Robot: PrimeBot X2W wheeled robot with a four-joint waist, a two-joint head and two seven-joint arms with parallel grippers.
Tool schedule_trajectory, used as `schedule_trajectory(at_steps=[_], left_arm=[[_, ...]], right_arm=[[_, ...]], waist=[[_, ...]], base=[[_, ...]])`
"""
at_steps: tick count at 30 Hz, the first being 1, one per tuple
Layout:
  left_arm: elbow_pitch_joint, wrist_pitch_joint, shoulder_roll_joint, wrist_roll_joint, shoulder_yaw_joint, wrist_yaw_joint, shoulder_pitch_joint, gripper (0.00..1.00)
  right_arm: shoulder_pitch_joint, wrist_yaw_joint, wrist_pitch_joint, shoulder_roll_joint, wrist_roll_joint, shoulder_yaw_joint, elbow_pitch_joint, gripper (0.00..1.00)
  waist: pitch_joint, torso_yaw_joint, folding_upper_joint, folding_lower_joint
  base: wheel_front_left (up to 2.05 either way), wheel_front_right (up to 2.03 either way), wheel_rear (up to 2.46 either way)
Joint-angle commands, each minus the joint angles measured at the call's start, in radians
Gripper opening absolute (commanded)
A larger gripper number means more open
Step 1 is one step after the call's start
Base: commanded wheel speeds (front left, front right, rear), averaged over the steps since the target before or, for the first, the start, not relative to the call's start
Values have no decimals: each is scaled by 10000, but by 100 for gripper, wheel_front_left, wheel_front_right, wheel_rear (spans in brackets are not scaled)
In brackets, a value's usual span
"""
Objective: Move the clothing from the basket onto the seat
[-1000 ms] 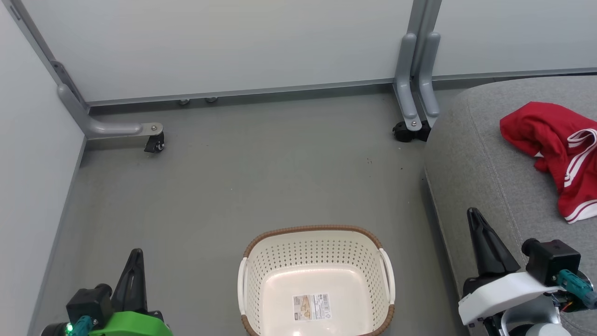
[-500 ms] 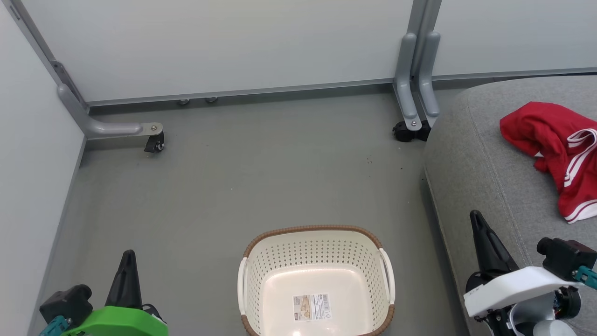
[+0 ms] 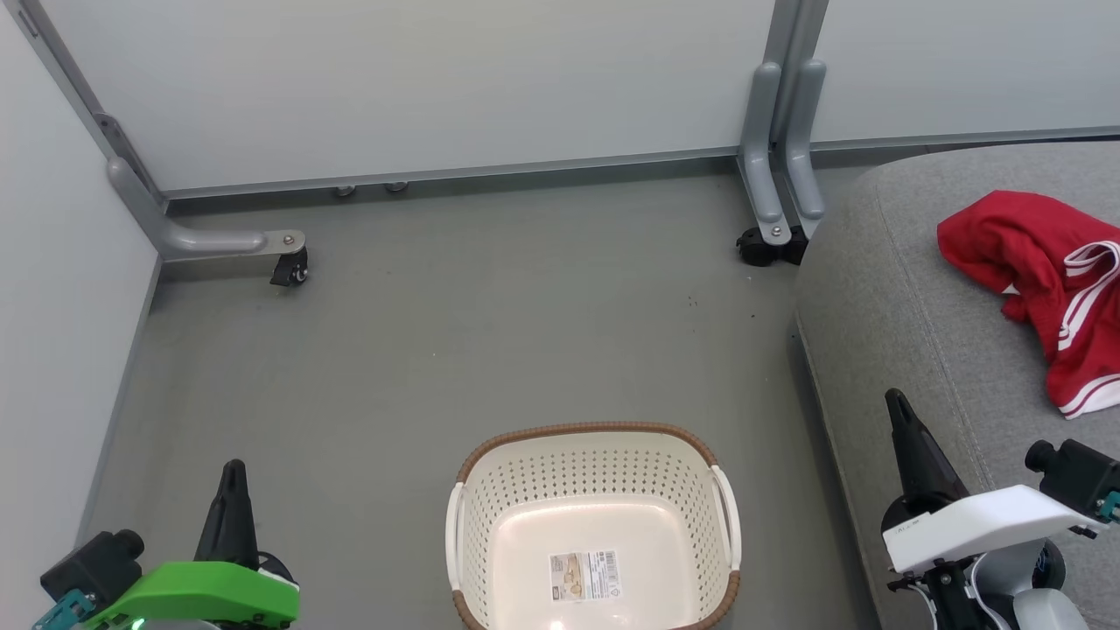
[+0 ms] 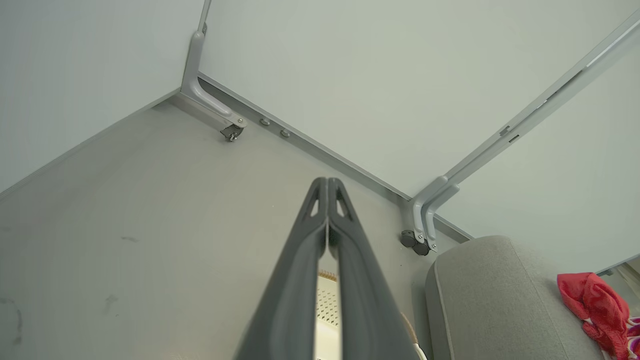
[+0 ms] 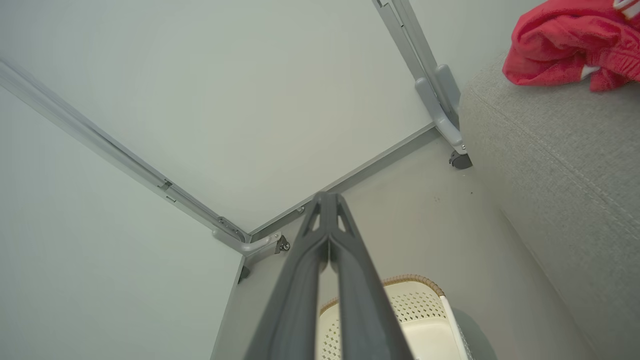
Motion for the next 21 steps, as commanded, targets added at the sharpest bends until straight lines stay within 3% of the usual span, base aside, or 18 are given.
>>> schedule_trajectory(at_steps=[1,21], left_arm=[[-142,75,-6,-382,83,-56,-313,0],[-192,739,-164,-2871,350,-180,-552,0]], right_arm=[[-273,-3,27,-67,419,-40,-21,0],[-618,-2,241,-98,3068,-187,599,0]], waist=[[0,0,-1,0],[2,-2,-1,0]], base=[[0,0,0],[0,0,0]])
